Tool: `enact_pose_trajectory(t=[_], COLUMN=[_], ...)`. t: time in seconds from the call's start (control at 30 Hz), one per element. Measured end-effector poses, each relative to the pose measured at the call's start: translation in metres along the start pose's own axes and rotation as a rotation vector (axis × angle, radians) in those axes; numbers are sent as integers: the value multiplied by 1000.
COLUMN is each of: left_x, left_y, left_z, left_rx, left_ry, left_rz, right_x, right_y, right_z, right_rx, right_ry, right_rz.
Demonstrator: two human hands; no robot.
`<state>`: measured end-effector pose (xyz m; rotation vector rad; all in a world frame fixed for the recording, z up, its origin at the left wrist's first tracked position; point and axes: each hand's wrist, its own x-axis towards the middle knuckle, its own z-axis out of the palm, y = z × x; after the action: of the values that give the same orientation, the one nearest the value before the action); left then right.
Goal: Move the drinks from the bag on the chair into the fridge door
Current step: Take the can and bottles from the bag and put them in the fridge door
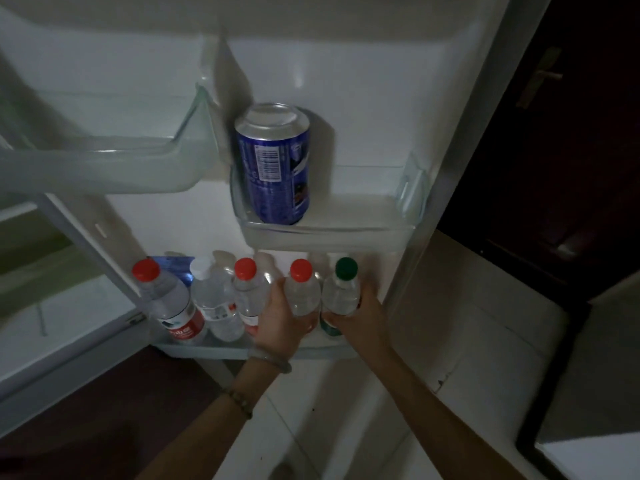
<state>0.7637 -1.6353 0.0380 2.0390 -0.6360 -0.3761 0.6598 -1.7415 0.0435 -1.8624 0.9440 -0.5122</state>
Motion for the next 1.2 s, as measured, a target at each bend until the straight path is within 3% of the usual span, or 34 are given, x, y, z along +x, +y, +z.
enact_pose_trajectory(t=[0.23, 0.37, 0.47, 0.57, 0.87, 1.0, 1.2], left_x=[-3, -7, -23, -44, -79, -77, -84], left_y=[4, -3, 1, 2, 13, 14, 6], left_z=[6, 8, 2, -4, 64, 93, 102], left_rx=[83, 274, 234, 199, 553, 698, 736], left_ry=[76, 129, 191, 293, 27, -77, -114], left_rz=[-53, 92, 139, 331, 620, 535, 435], right_x=[12, 13, 4, -12, -36, -42, -53], right_y=[11, 14, 15, 24, 52, 58, 59], right_z=[3, -1, -18, -45, -100, -114, -136], right_rx=[-57, -30, 32, 46, -239, -314, -324], right_ry=[-52, -82, -154, -222, -234, -194, -157], right_rz=[-68, -142, -213, -247, -370, -411, -422])
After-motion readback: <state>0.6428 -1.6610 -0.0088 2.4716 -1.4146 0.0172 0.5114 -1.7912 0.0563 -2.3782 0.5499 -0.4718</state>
